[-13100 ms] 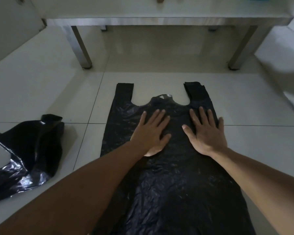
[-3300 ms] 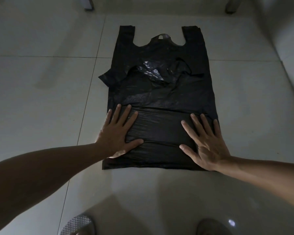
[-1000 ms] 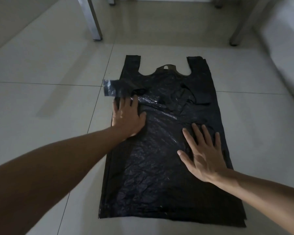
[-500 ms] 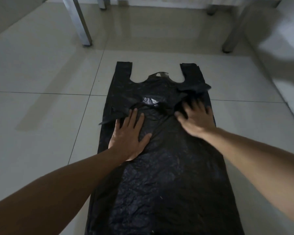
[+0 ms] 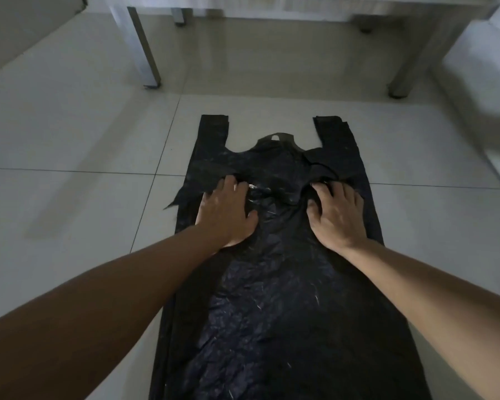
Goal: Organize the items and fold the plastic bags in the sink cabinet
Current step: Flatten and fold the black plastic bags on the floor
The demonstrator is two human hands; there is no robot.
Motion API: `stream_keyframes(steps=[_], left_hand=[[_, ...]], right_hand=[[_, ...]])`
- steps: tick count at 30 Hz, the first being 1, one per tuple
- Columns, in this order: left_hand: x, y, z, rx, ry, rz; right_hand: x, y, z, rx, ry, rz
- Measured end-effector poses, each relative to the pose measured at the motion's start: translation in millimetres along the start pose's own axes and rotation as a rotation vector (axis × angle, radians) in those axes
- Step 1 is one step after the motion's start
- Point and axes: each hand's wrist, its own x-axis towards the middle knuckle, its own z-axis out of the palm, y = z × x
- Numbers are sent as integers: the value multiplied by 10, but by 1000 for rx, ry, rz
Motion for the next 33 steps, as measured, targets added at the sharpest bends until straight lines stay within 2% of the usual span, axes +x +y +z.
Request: stream_keyframes(steps=[7, 10, 14, 16, 19, 22, 26, 30, 33], left_hand=[[514, -131, -77, 29, 7, -120], [592, -207, 56, -8, -57, -192], [490, -310, 281, 40, -45, -216], [473, -321, 323, 60, -12, -214], [482, -309, 337, 62, 20, -223], [478, -300, 350, 76, 38, -235], [485, -292, 355, 82, 48, -240], [478, -280, 351, 73, 59, -235], [473, -290, 357, 70, 62, -235]], right_hand=[[-23, 34, 52, -112, -59, -25], [-22, 30, 54, -125, -76, -16], [-2, -10, -17, -107, -123, 42], [117, -12, -102, -83, -202, 98], [437, 9, -253, 83, -280, 289], [742, 70, -361, 240, -155, 510], [1077, 141, -445, 287, -63, 658], [1354, 166, -575, 507, -218, 756], [1491, 157, -651, 622, -351, 750]])
